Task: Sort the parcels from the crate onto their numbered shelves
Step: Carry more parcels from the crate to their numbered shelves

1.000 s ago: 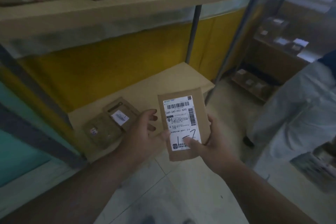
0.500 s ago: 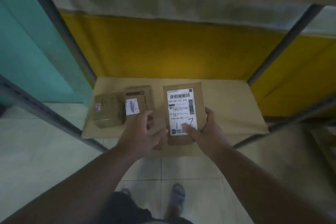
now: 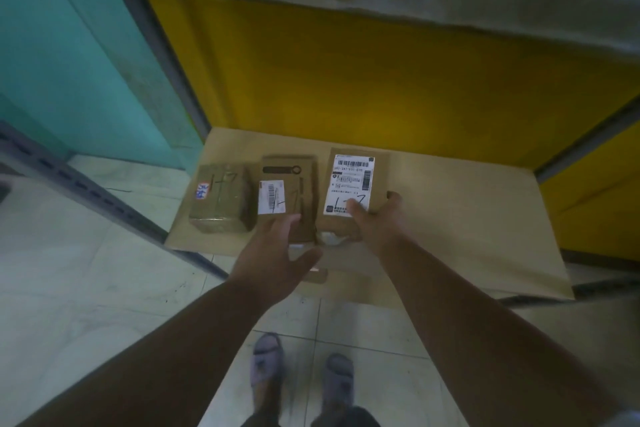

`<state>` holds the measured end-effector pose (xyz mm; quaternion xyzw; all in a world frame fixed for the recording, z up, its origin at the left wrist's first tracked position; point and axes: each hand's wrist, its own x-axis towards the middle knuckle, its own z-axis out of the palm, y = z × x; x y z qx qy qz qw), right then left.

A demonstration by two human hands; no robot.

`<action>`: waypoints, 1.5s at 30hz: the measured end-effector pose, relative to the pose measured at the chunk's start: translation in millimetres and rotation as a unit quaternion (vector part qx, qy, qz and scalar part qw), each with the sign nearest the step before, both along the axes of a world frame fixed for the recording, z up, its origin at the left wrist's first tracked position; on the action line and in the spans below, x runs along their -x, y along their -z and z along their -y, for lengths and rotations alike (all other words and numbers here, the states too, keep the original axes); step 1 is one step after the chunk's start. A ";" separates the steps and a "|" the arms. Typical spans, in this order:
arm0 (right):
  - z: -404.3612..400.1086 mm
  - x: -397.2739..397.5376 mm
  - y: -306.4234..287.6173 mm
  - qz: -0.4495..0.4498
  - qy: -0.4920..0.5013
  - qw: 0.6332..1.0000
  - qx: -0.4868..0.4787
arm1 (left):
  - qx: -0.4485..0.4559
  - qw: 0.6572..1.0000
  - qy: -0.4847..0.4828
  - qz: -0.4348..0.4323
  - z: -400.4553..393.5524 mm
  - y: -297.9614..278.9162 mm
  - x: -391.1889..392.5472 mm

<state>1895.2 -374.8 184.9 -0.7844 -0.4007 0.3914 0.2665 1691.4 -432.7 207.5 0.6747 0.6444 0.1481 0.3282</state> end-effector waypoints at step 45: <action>63.2 791.8 -203.7 0.128 -0.667 0.660 -0.320 | -0.001 0.871 -0.442 -0.214 197.9 -97.8 691.0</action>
